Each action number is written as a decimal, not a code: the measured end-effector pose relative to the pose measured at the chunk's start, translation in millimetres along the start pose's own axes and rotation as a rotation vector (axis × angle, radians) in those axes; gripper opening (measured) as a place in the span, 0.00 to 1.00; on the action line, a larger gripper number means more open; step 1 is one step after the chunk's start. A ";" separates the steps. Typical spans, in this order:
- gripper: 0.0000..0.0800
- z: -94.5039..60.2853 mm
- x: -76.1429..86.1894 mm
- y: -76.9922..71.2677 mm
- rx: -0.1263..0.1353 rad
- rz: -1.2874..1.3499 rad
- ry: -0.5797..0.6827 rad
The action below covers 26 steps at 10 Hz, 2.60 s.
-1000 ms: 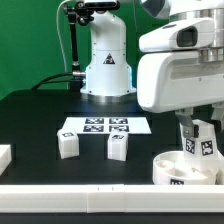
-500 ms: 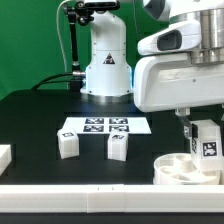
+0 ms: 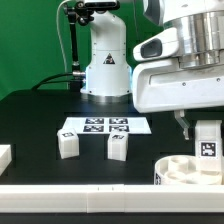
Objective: Assemble stool
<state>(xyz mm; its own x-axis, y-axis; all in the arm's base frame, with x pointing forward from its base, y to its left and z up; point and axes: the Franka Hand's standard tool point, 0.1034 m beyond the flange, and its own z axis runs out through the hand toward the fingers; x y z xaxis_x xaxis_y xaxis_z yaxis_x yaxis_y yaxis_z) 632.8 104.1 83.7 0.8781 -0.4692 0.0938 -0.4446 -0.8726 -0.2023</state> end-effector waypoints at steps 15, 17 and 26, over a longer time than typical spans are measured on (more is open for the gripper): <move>0.81 -7.1 -4.3 -20.0 0.024 0.571 -0.067; 0.81 -8.1 -2.4 -21.1 0.030 0.419 -0.065; 0.81 -8.9 -4.2 -25.3 -0.002 -0.459 -0.040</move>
Offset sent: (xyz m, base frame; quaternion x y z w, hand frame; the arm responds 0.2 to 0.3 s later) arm -0.0046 0.0133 -0.0069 -0.0005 -0.0060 0.3007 0.9537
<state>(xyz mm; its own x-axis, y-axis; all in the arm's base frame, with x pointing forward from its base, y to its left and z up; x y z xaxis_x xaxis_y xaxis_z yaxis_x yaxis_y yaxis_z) 638.8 127.0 97.1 0.9904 -0.0280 0.1353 -0.0079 -0.9891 -0.1468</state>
